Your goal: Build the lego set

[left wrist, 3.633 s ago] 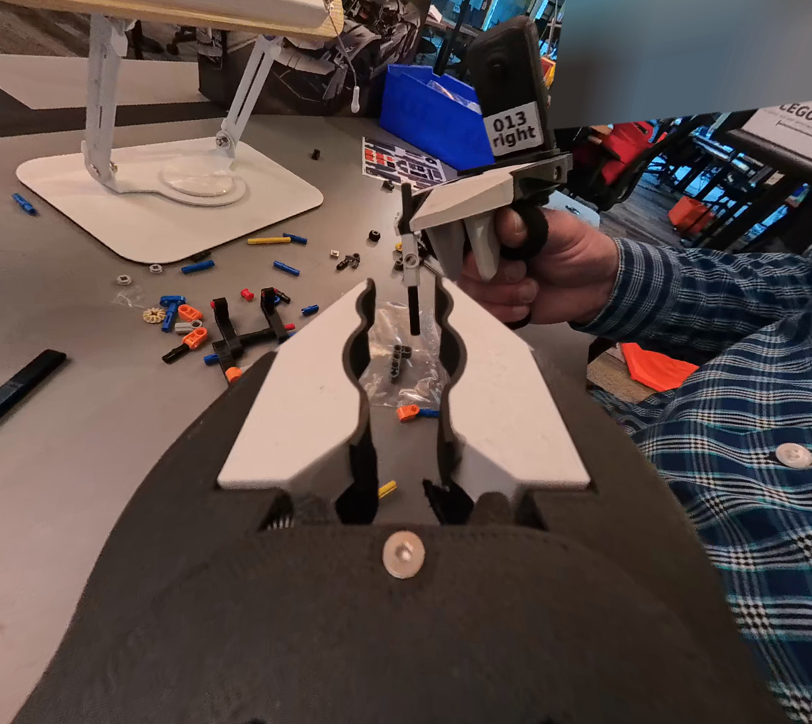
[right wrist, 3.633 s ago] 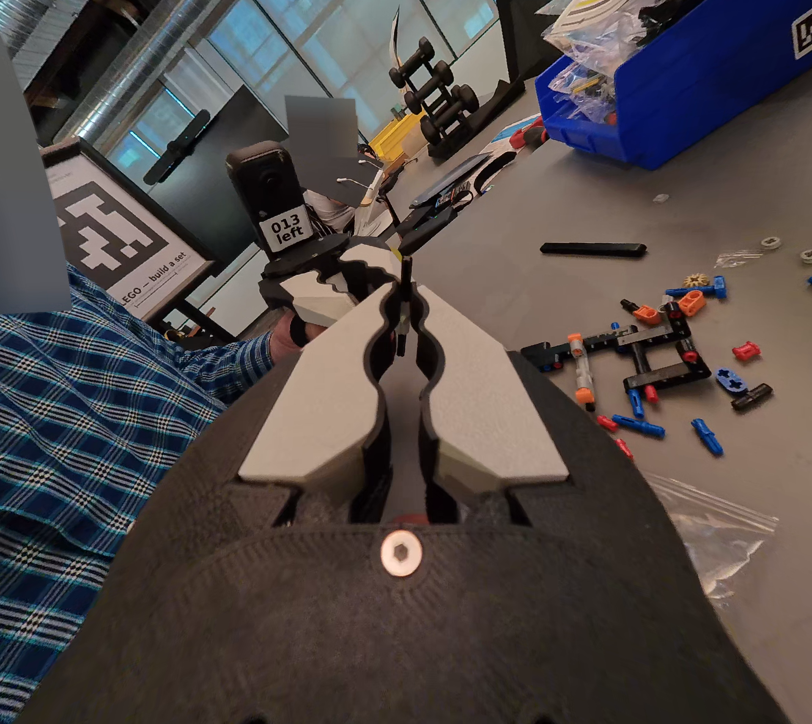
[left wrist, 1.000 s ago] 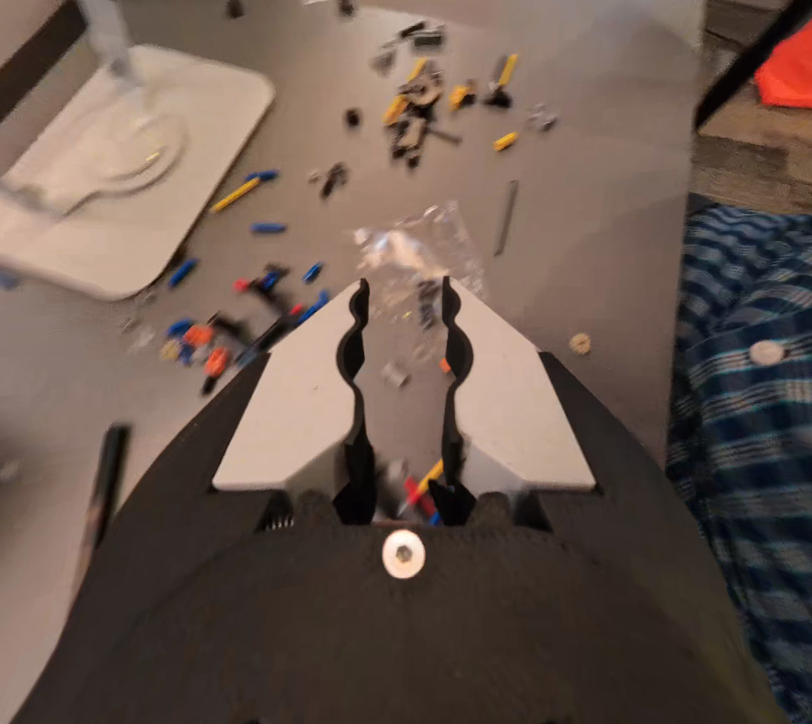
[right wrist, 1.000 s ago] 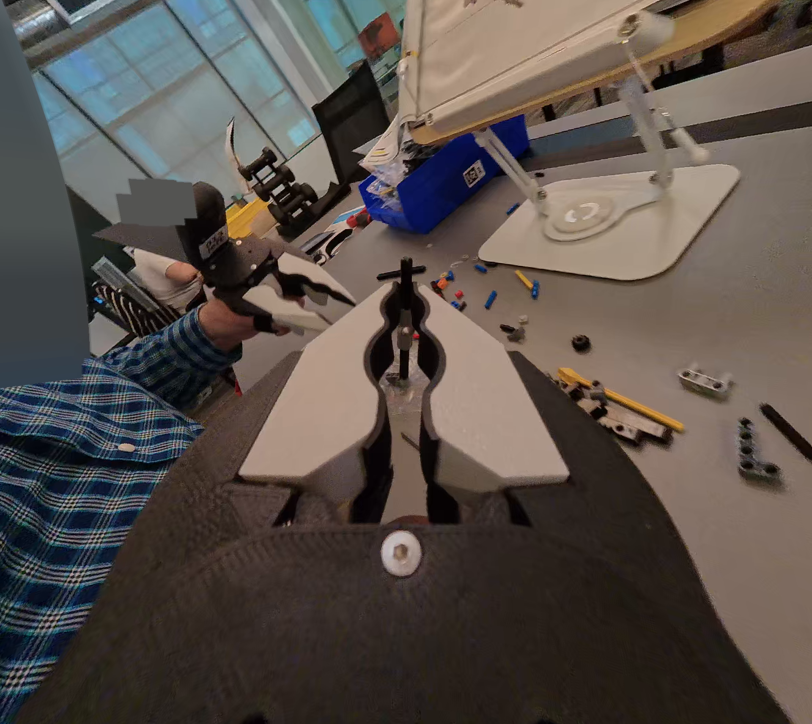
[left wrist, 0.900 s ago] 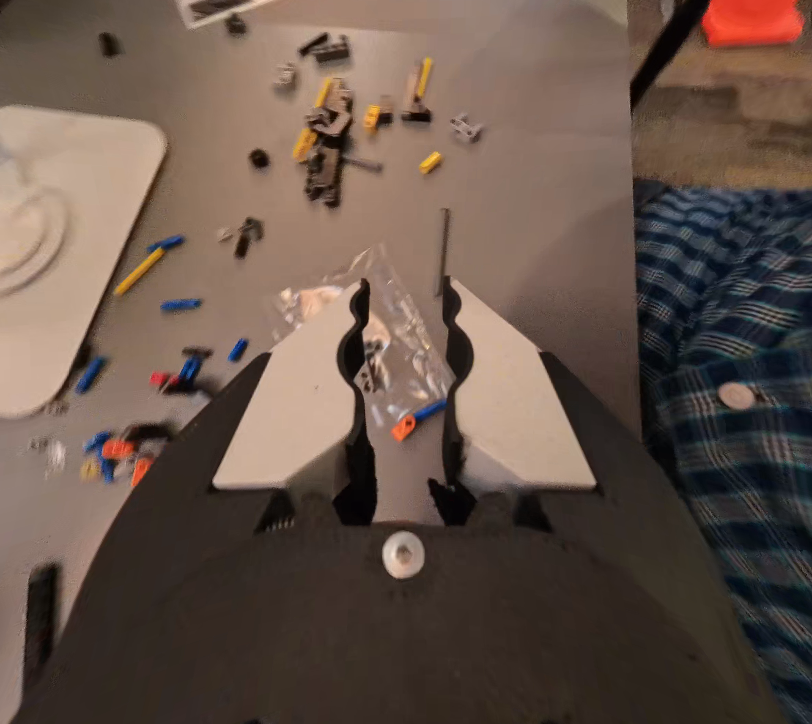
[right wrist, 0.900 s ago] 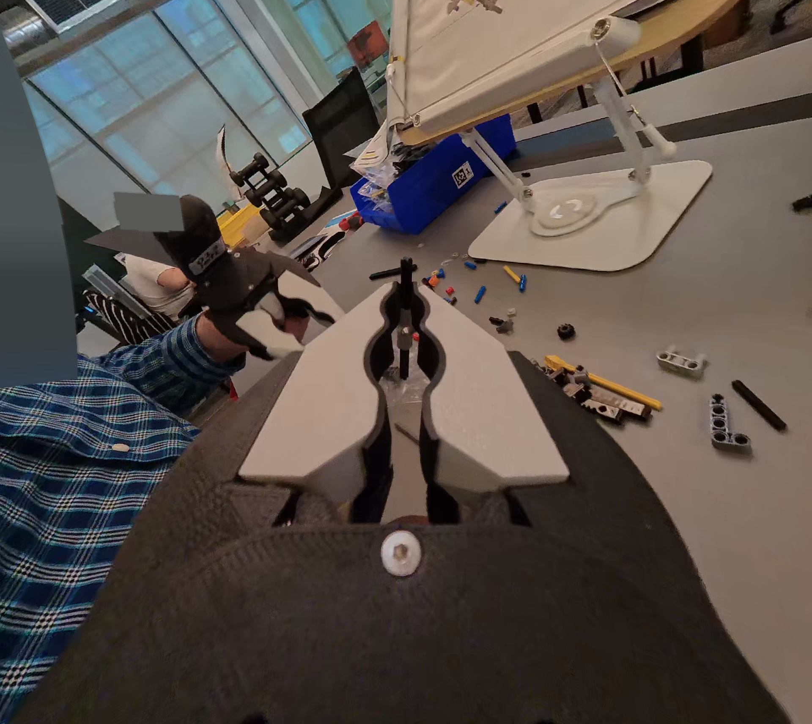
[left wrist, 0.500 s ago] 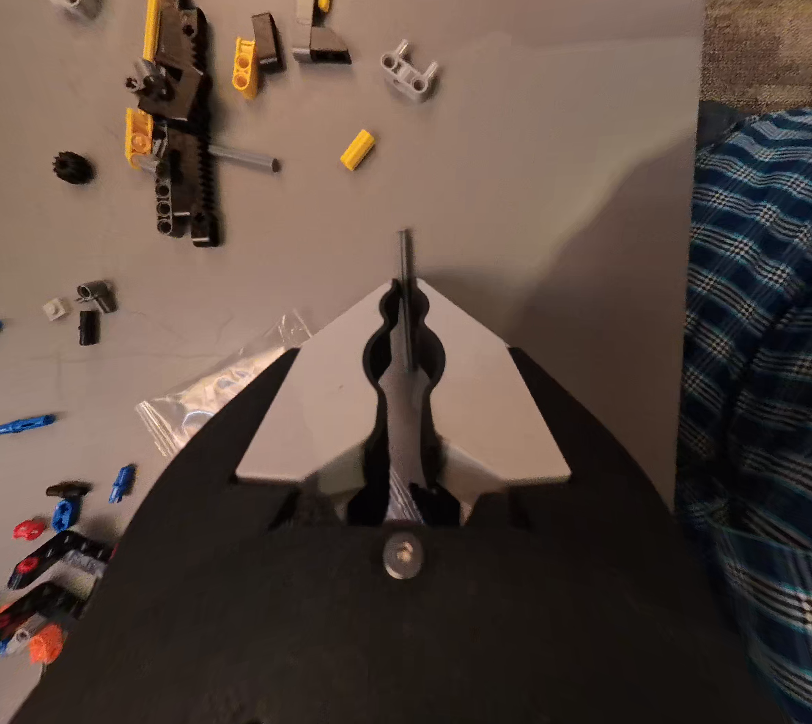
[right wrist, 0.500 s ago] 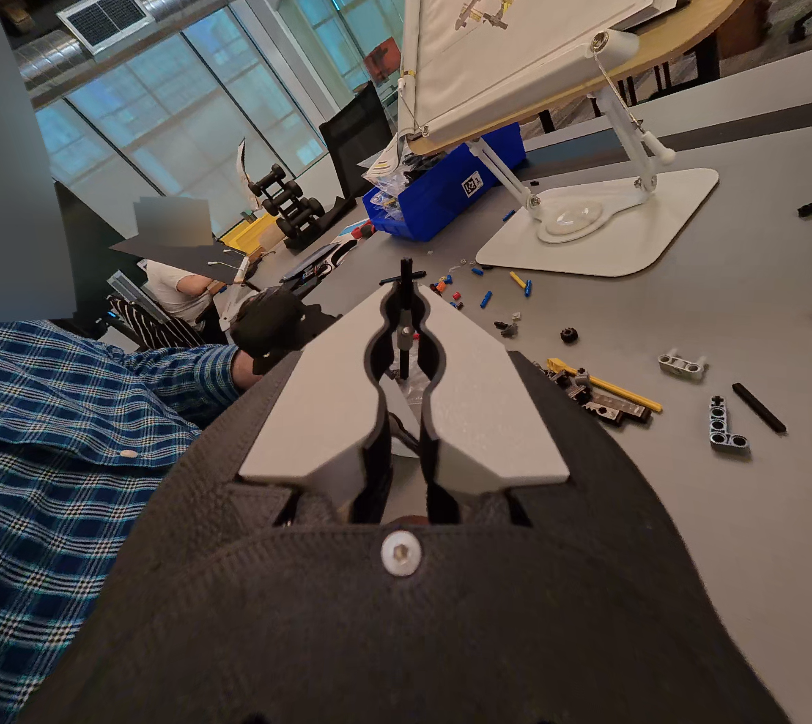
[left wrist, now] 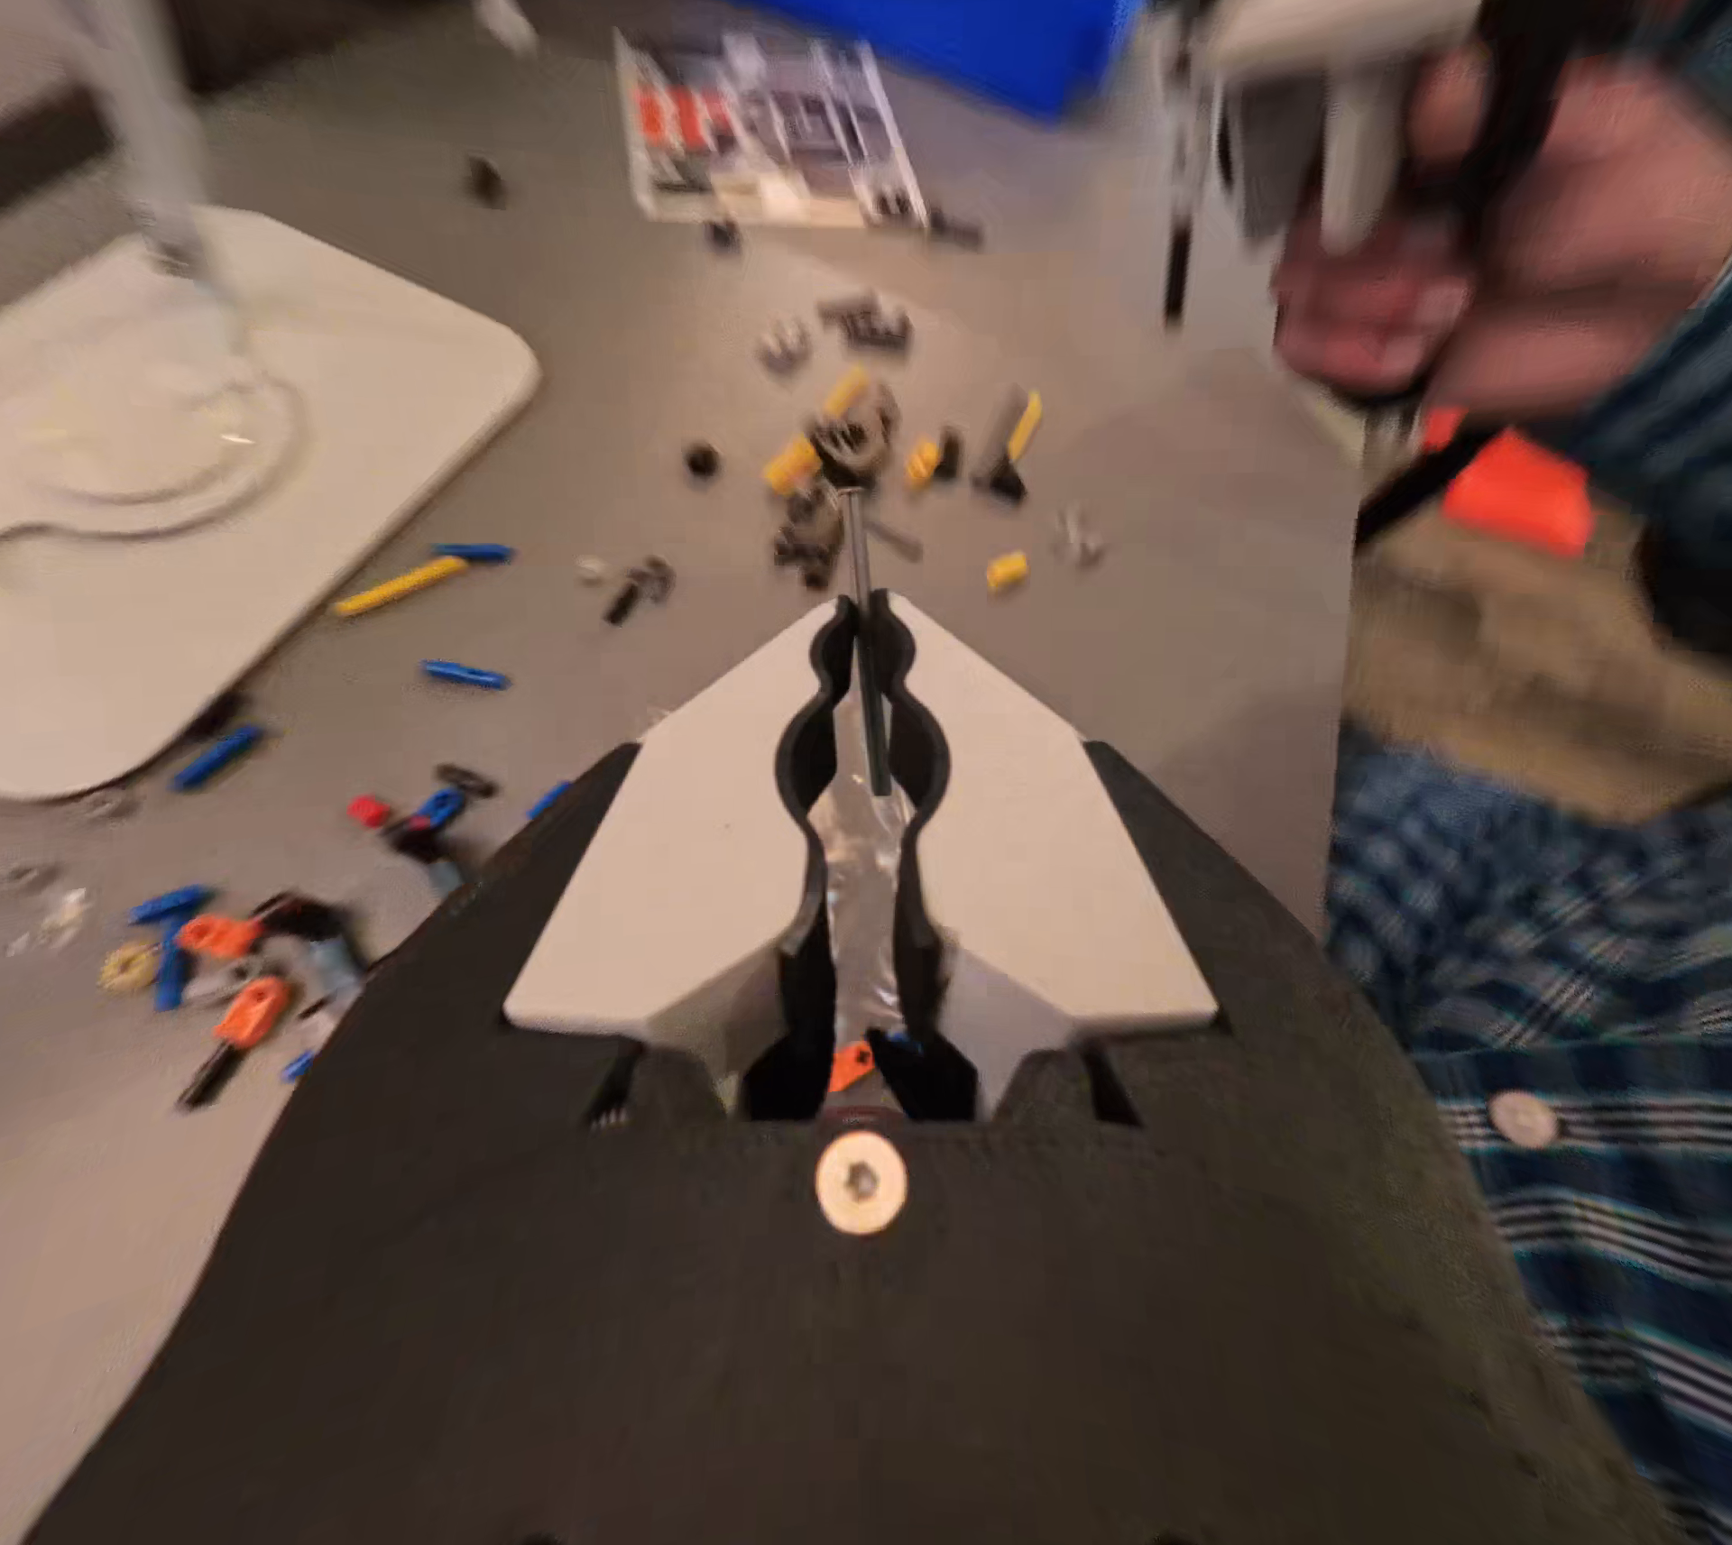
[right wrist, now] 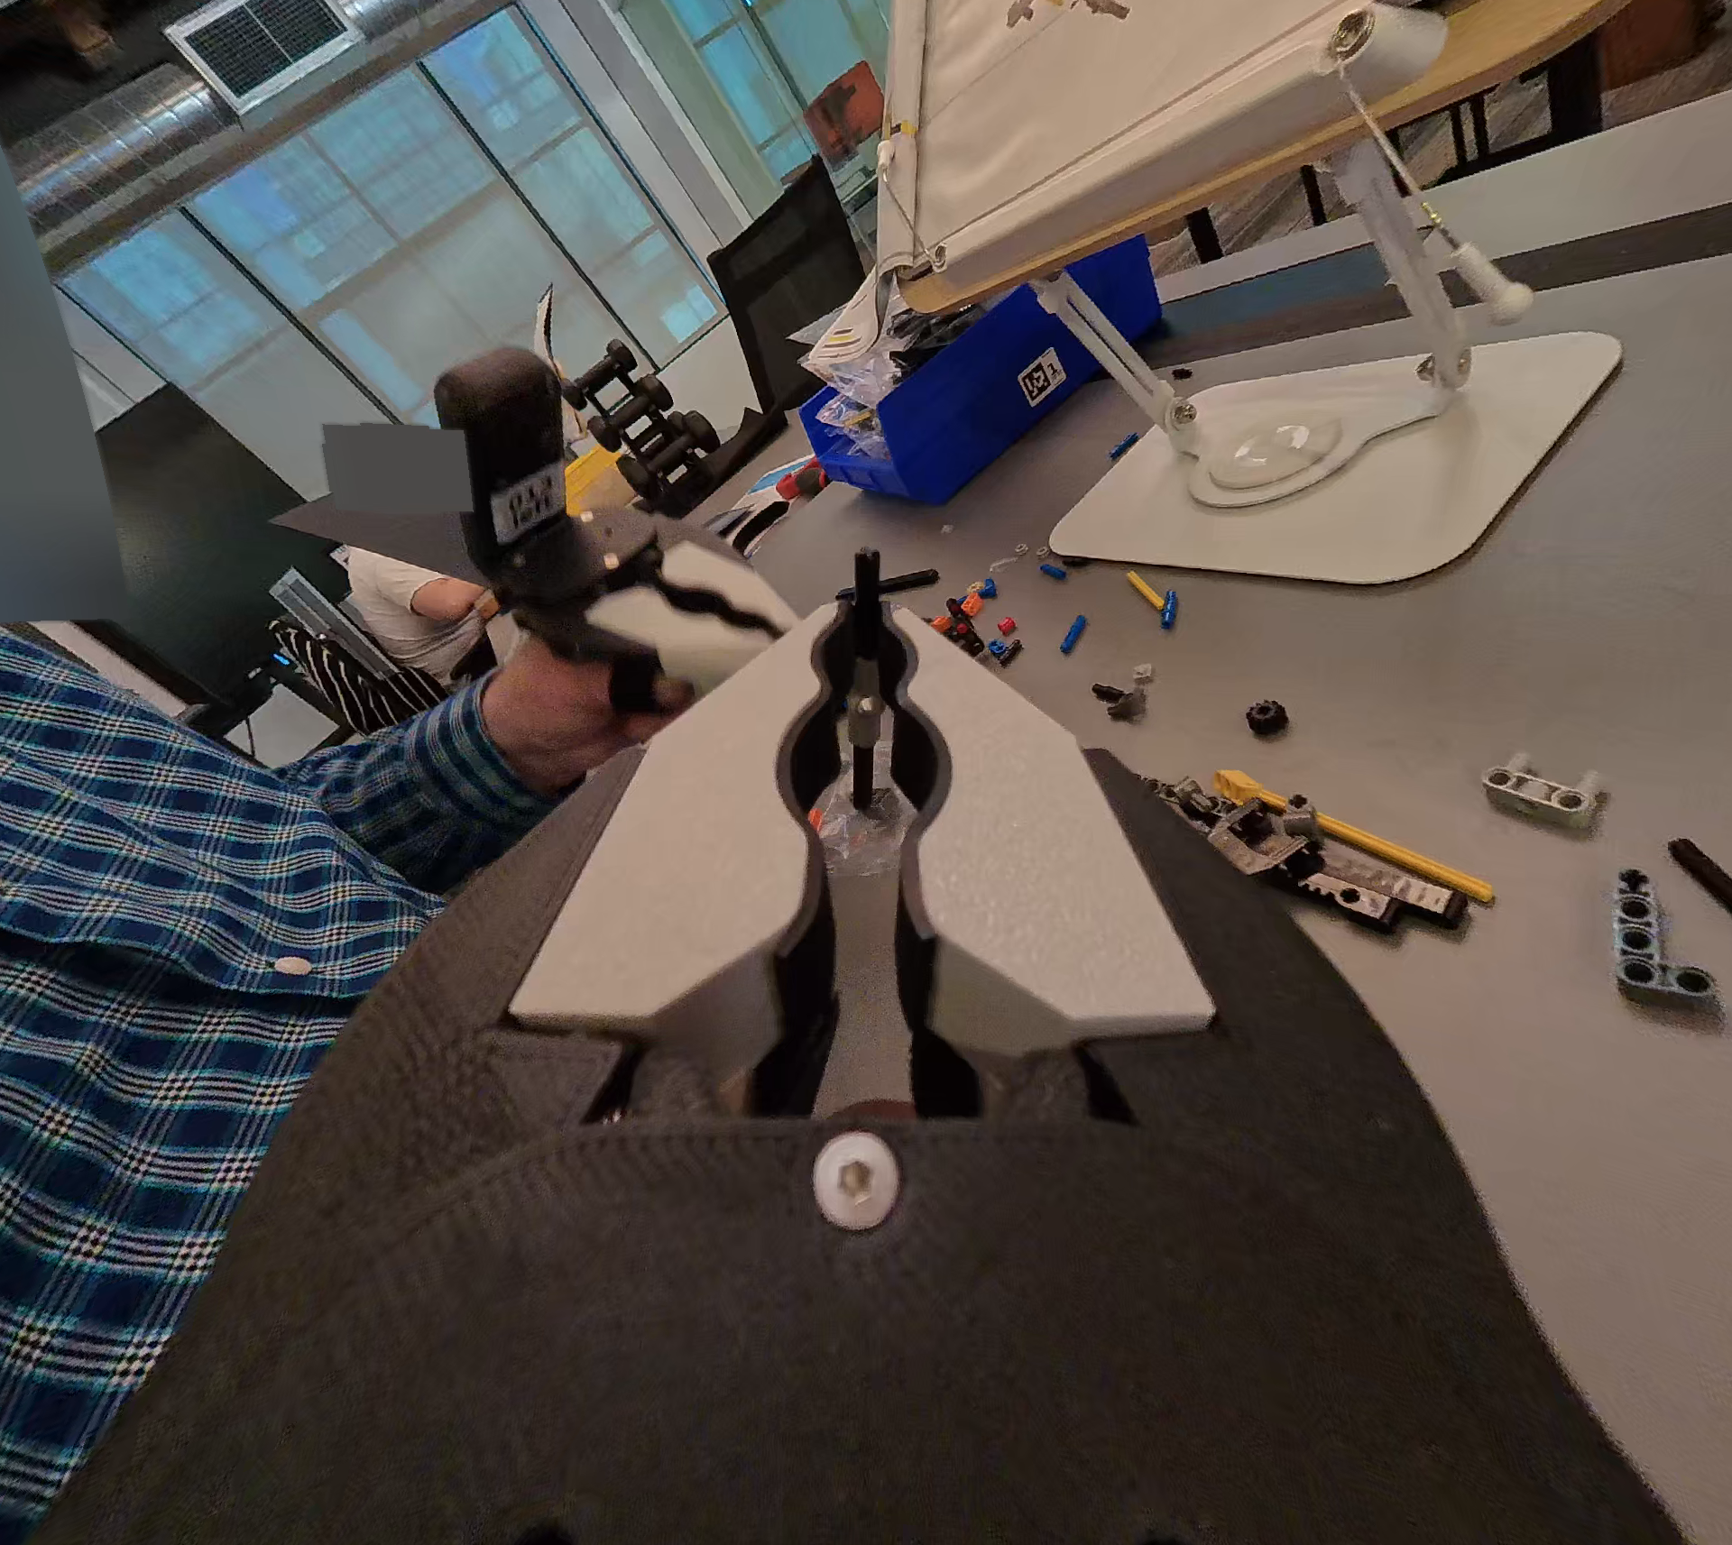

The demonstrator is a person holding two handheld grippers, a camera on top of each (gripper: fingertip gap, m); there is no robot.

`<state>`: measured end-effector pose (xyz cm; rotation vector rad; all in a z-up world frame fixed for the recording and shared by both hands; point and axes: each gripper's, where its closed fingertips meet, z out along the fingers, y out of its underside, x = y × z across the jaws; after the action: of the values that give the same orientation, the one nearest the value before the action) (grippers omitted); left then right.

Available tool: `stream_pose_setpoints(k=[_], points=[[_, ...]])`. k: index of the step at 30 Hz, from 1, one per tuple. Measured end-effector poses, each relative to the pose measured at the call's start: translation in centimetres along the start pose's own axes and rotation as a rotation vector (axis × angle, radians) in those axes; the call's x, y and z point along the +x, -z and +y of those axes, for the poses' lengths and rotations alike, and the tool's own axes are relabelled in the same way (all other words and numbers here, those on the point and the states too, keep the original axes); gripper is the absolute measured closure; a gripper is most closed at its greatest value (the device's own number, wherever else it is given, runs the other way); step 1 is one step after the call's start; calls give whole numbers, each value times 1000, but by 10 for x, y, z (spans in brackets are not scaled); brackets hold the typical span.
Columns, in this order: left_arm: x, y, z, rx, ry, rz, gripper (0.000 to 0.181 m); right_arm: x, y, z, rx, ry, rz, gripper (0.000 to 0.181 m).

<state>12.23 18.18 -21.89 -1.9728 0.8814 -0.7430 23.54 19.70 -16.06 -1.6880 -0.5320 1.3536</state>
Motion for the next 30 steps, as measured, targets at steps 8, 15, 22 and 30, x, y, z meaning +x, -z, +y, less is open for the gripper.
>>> stream_pose_setpoints(k=[8,15,22,30], points=[[-143,169,-52,719,507,-163,180,-4,-9,4,-5,-20,-24,180],[-190,235,-55,1007,620,-162,181,-9,-18,11,-19,-34,-46,180],[-179,216,-50,875,554,-184,181,-12,-28,16,-44,-43,-64,180],[-154,171,29,409,544,-354,180,-23,-48,29,-105,-34,-101,180]])
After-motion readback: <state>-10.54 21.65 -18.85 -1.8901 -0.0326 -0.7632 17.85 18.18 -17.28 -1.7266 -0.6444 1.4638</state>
